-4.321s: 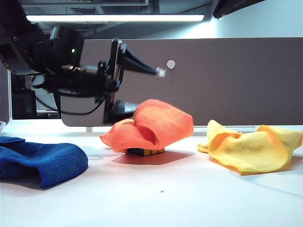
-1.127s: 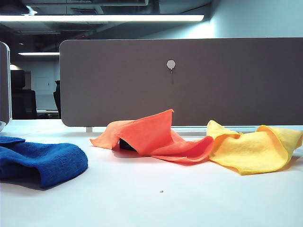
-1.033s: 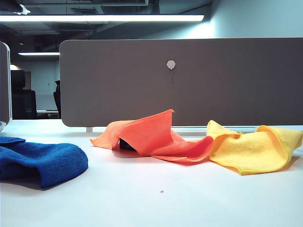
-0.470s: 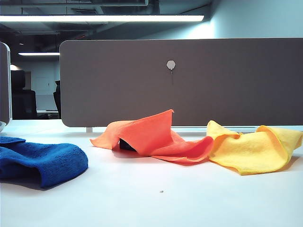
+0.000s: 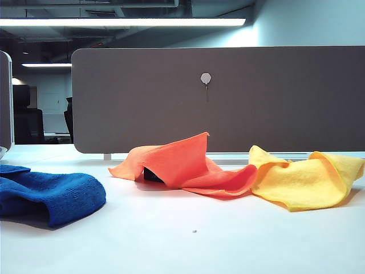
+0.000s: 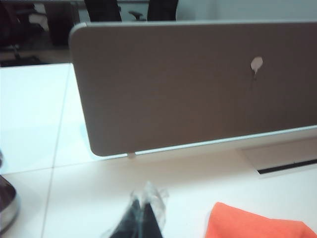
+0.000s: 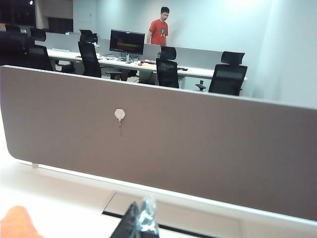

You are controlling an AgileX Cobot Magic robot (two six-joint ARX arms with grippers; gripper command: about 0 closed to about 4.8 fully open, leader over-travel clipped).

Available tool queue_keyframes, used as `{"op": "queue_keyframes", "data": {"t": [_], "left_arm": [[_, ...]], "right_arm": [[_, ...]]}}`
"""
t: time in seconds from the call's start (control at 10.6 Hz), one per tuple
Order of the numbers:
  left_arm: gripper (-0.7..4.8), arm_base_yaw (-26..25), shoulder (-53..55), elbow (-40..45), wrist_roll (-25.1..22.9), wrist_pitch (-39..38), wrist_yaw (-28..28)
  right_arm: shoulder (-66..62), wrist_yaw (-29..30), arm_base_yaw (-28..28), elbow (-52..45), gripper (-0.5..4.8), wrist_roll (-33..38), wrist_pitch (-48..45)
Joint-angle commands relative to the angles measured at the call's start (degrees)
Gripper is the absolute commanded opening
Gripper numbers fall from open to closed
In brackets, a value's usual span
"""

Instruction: Pick up a rag that is the same color as the top surface of the Rubik's Cube and cover the cube with it.

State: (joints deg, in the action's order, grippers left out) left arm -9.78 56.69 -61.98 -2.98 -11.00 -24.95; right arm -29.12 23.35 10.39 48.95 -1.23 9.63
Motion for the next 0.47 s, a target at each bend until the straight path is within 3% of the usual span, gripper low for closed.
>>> {"op": "queue_keyframes", "data": {"t": [0.09,0.47], "left_arm": [[-0.05,0.07,-6.01,8.41,2.86,-0.22,1.79],[-0.06,0.09,-18.14,20.55,5.35,3.39,4.81]], "right_arm": [[5.35,-2.91,-3.85,-7.78,-0.01,5.42,-3.69],[9.44,-11.89,-10.67,-10.25,-0.01,5.81,-1.33]]}}
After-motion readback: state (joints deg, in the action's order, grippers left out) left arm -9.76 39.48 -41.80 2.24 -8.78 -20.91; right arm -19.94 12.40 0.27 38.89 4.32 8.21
